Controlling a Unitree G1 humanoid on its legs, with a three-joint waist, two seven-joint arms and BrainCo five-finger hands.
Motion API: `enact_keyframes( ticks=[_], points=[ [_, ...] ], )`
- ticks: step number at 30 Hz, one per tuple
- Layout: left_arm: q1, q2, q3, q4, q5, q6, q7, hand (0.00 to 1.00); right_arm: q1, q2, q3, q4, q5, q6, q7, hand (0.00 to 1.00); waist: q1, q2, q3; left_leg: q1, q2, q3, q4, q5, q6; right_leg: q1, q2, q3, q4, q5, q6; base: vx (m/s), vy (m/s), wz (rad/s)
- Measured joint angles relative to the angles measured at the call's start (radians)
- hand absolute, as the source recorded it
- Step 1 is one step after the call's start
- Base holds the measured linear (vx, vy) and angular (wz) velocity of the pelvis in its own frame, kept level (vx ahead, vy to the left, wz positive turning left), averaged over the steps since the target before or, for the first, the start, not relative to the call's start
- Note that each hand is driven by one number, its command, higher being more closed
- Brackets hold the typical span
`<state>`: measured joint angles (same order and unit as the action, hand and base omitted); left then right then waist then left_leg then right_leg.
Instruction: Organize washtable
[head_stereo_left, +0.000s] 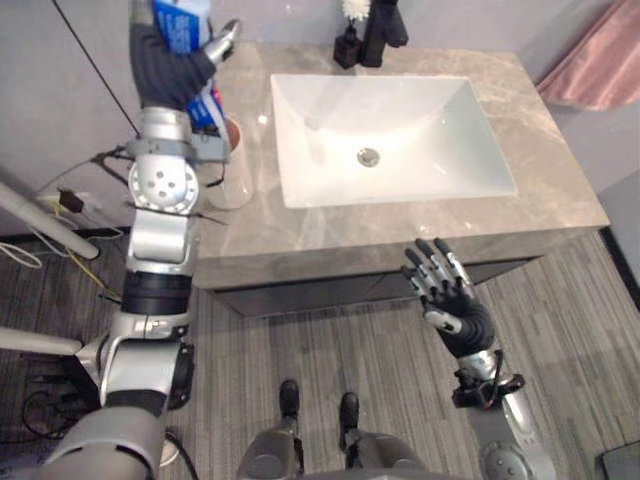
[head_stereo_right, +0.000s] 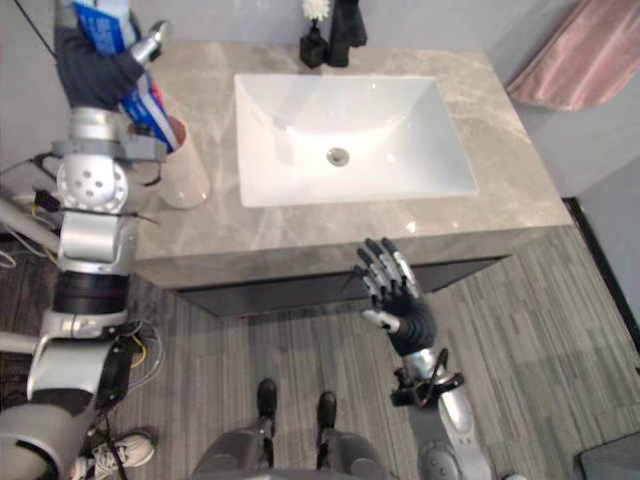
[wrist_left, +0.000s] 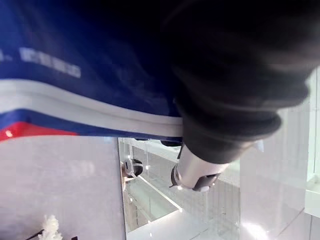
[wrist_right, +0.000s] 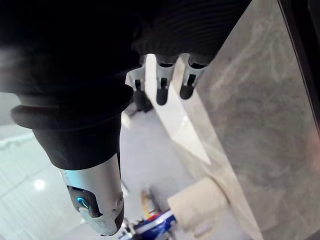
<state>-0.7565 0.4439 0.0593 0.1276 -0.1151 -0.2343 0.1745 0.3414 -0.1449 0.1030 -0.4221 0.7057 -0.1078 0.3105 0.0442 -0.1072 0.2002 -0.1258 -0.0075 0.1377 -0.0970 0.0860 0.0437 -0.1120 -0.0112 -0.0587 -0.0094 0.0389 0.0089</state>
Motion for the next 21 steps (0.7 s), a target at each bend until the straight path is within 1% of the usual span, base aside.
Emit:
enact_keyframes(
  ticks=[2, 6, 8, 11, 15, 16, 21],
  points=[
    [0.029, -0.004, 0.001, 0.000, 0.000, 0.000, -0.002, 1.00, 0.000, 0.000, -0.009, 0.000, 0.000, 0.000, 0.000, 0.00, 0.000, 0.000, 0.002, -0.001, 0.000, -0.002, 0.000, 0.000, 0.000, 0.000, 0.000, -0.003, -0.001, 0.000, 0.000, 0.03, 0.008, 0.04],
    [0.043, -0.025, 0.006, -0.006, 0.000, 0.006, -0.023, 1.00, 0.000, 0.000, -0.017, 0.000, 0.000, 0.000, 0.000, 0.00, 0.003, 0.000, 0.026, -0.003, 0.000, -0.010, 0.000, 0.001, 0.001, 0.001, 0.000, -0.018, -0.001, 0.000, 0.000, 0.01, 0.006, 0.04],
    [0.076, -0.044, 0.025, -0.035, 0.000, 0.006, -0.030, 1.00, 0.000, 0.000, -0.019, 0.000, 0.000, 0.000, 0.000, 0.00, 0.000, 0.000, 0.027, -0.003, 0.000, -0.009, 0.000, 0.001, 0.001, 0.001, 0.000, -0.020, -0.001, 0.000, 0.000, 0.02, 0.006, 0.00],
    [0.112, -0.049, 0.025, -0.080, 0.000, 0.002, -0.043, 1.00, -0.001, 0.000, -0.023, 0.000, 0.000, 0.000, 0.000, 0.00, 0.001, 0.001, 0.028, -0.003, 0.001, -0.010, 0.000, 0.001, 0.001, 0.001, 0.001, -0.021, -0.001, 0.000, 0.000, 0.01, 0.002, 0.01],
    [0.128, -0.071, 0.029, -0.089, 0.000, -0.017, -0.047, 1.00, -0.001, 0.000, -0.027, 0.000, 0.000, 0.000, 0.000, 0.00, 0.004, 0.006, 0.031, -0.004, 0.001, -0.011, 0.000, 0.001, 0.001, 0.001, 0.001, -0.023, -0.001, 0.000, 0.000, 0.00, 0.000, 0.00],
    [0.129, -0.076, 0.030, -0.090, 0.000, -0.017, -0.050, 0.00, 0.000, 0.000, -0.027, 0.000, 0.000, 0.000, 0.000, 0.00, 0.004, 0.007, 0.032, -0.004, 0.001, -0.011, -0.001, 0.001, 0.001, 0.001, 0.001, -0.023, -0.001, 0.000, 0.000, 0.00, 0.000, 0.00],
    [0.153, -0.080, 0.030, -0.109, 0.000, -0.021, -0.066, 0.00, -0.001, 0.000, -0.027, 0.000, 0.000, 0.000, 0.000, 0.00, 0.004, 0.020, 0.040, -0.004, 0.002, -0.011, -0.005, -0.005, 0.001, 0.001, 0.001, -0.022, 0.000, 0.000, 0.000, 0.00, 0.000, 0.00]
  ],
)
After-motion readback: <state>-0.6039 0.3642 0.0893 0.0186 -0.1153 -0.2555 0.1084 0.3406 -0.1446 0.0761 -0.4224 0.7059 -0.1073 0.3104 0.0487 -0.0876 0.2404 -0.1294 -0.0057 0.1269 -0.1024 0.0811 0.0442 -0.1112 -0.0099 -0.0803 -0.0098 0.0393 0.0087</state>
